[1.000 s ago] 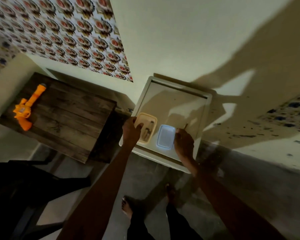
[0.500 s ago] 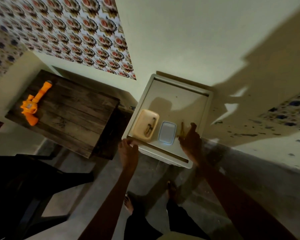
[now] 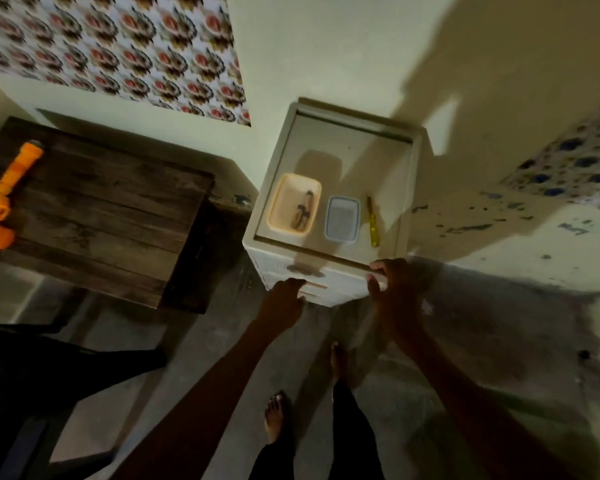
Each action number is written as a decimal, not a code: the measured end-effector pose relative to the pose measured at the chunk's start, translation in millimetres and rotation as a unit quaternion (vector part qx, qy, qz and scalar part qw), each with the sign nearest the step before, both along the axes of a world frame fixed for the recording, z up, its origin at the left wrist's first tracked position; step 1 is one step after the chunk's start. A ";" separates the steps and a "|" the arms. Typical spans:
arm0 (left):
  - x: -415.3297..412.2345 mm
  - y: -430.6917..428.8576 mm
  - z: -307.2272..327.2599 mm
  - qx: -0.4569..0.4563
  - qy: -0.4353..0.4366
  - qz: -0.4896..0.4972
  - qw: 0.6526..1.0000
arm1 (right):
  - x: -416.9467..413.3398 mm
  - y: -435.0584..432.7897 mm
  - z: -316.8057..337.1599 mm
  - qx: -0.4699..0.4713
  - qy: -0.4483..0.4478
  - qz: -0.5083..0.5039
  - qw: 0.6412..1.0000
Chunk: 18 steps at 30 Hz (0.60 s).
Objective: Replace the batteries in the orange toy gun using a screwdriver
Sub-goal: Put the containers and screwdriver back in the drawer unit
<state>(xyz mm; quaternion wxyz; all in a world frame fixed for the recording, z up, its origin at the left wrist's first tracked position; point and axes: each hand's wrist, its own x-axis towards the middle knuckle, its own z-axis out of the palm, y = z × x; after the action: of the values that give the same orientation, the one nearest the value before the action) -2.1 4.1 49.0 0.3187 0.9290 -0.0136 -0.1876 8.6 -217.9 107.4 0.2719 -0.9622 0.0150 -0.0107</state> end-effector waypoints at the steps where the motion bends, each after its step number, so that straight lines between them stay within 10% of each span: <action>1: 1.2 -0.1 -12.0 0.013 -0.007 -0.023 1.000 | -6.5 5.1 -3.9 -0.032 -0.015 0.024 0.999; 18: 6.0 -4.2 -141.9 0.175 -0.073 -0.113 0.975 | -15.5 19.7 -70.0 -0.171 -0.156 0.032 0.972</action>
<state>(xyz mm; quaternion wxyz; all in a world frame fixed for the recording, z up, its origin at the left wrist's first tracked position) 3.9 -0.1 -92.9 0.1266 0.9739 -0.1083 -0.1539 -6.9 -198.2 37.4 0.1027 -0.9807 -0.0608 -0.1546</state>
